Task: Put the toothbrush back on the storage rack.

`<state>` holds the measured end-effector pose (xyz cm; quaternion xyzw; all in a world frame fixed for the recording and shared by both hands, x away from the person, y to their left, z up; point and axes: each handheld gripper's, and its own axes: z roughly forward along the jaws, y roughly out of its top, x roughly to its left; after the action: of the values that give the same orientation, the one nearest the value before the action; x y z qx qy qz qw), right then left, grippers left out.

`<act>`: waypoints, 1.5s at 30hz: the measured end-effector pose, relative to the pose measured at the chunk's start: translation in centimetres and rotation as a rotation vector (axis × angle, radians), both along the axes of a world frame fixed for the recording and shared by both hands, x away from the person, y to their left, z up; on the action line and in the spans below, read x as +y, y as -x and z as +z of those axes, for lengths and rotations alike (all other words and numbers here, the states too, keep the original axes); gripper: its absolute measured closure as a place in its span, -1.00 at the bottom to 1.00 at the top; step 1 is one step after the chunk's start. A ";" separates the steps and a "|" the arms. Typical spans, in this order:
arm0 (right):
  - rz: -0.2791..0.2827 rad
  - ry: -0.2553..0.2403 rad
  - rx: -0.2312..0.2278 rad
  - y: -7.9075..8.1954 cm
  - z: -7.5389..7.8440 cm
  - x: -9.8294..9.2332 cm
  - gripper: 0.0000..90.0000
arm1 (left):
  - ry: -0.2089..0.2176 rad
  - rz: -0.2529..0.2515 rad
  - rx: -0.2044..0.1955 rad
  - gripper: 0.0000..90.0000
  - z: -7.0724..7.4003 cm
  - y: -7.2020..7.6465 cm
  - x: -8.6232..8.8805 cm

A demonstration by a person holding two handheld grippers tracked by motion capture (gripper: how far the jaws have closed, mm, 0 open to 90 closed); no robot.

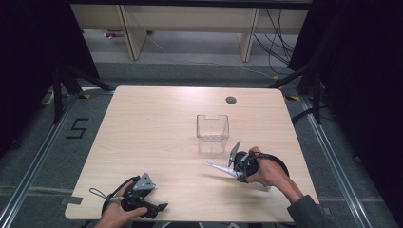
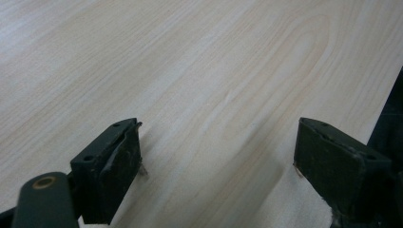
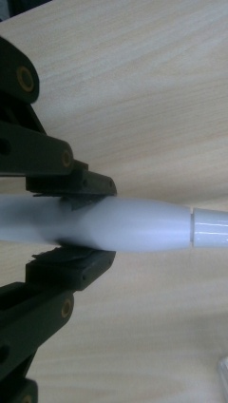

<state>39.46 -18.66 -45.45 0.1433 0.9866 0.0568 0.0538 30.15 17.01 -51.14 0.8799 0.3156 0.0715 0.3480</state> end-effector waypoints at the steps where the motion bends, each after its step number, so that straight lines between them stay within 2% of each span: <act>1: -0.002 -0.014 -0.007 0.1 0.2 -0.2 0.47 | 0.000 0.000 0.000 -0.66 0.0 0.0 0.0; 3: -0.007 -0.058 -0.033 0.4 0.6 -0.6 0.47 | 0.001 0.001 0.000 -0.66 0.0 0.0 0.0; 4: -0.045 -0.078 -0.030 0.7 0.8 -0.7 0.47 | 0.000 0.001 -0.001 -0.66 0.0 0.0 0.0; 5: -0.043 -0.100 -0.027 0.8 1.1 -1.0 0.47 | 0.000 0.001 -0.002 -0.66 0.0 0.0 0.0; 6: -0.017 -0.118 -0.043 0.6 1.3 -1.2 0.47 | -0.001 0.000 -0.002 -0.66 0.0 0.0 0.0; 7: -0.057 -0.131 -0.049 0.8 1.6 -1.5 0.47 | 0.000 0.001 -0.002 -0.66 0.0 0.0 0.0; 8: -0.050 -0.162 -0.063 0.8 1.8 -1.8 0.47 | 0.001 0.001 -0.002 -0.66 0.1 0.0 0.0; 9: -0.074 -0.193 -0.091 0.9 2.0 -2.1 0.47 | 0.001 0.001 -0.003 -0.66 0.1 0.0 0.0; 12: -0.107 -0.263 -0.126 0.7 2.3 -2.7 0.47 | 0.016 0.005 -0.001 -0.66 0.1 0.0 0.0; 13: -0.135 -0.280 -0.130 0.8 2.4 -2.9 0.47 | 0.021 0.007 0.000 -0.66 0.1 0.1 -0.1; 14: -0.135 -0.309 -0.136 0.6 2.4 -3.2 0.47 | 0.008 -0.001 -0.002 -0.66 0.1 0.0 0.0; 19: -0.167 -0.352 -0.142 0.7 2.6 -3.5 0.47 | 0.005 -0.002 -0.001 -0.66 0.1 0.0 0.0; 20: -0.148 -0.368 -0.153 0.7 2.6 -3.5 0.47 | 0.005 -0.002 -0.001 -0.66 0.1 0.0 0.0; 21: -0.161 -0.378 -0.169 0.8 2.6 -3.5 0.47 | 0.006 -0.001 -0.001 -0.66 0.1 0.0 0.0; 22: -0.168 -0.379 -0.156 0.9 2.8 -3.6 0.47 | 0.006 -0.001 0.000 -0.66 0.1 0.0 0.0; 25: -0.161 -0.424 -0.176 0.7 2.9 -3.8 0.47 | 0.006 -0.002 0.000 -0.66 0.1 0.0 0.0; 28: -0.173 -0.469 -0.168 0.6 3.0 -3.9 0.47 | 0.022 0.012 -0.001 -0.66 0.0 0.0 0.0; 29: -0.200 -0.468 -0.171 0.7 3.2 -4.1 0.47 | 0.020 0.012 -0.002 -0.66 0.0 0.0 0.0; 30: -0.205 -0.481 -0.181 0.6 3.1 -4.0 0.47 | 0.021 0.012 -0.002 -0.66 0.0 0.0 0.0; 31: -0.220 -0.507 -0.170 0.7 3.2 -4.1 0.47 | 0.021 0.011 -0.003 -0.66 0.1 0.0 0.0; 32: -0.207 -0.508 -0.173 0.5 3.3 -4.2 0.47 | 0.006 0.001 -0.005 -0.66 0.1 0.0 0.1; 33: -0.226 -0.534 -0.185 0.5 3.4 -4.2 0.47 | 0.004 0.004 -0.007 -0.66 0.1 0.0 0.1; 34: -0.195 -0.549 -0.208 0.2 3.5 -4.4 0.47 | 0.003 0.009 -0.009 -0.66 0.1 -0.1 0.1; 35: -0.221 -0.545 -0.201 0.3 3.7 -4.4 0.47 | 0.002 0.007 -0.009 -0.66 0.1 -0.1 0.1; 36: -0.211 -0.555 -0.215 0.2 3.9 -4.5 0.47 | 0.002 0.007 -0.008 -0.66 0.1 -0.1 0.1; 37: -0.229 -0.564 -0.230 0.2 4.1 -4.5 0.47 | 0.005 0.008 -0.007 -0.66 0.1 0.0 0.1; 38: -0.229 -0.574 -0.219 0.2 4.4 -4.6 0.47 | 0.024 0.011 -0.002 -0.66 0.0 0.0 0.0; 39: -0.240 -0.595 -0.234 0.1 4.5 -4.6 0.47 | 0.008 0.002 -0.003 -0.66 0.1 0.0 0.1; 40: -0.245 -0.606 -0.227 0.1 4.6 -4.6 0.47 | 0.003 0.008 -0.008 -0.66 0.1 -0.1 0.1; 44: -0.255 -0.636 -0.234 -0.4 5.4 -4.7 0.47 | 0.008 0.011 -0.002 -0.66 0.1 -0.1 0.2; 45: -0.249 -0.657 -0.250 -0.5 5.6 -4.7 0.47 | 0.008 0.004 0.001 -0.66 0.1 -0.1 0.2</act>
<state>39.93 -23.39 -39.86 0.2637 0.8766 0.3803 0.1317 30.25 17.18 -51.00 0.8778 0.3177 0.0706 0.3514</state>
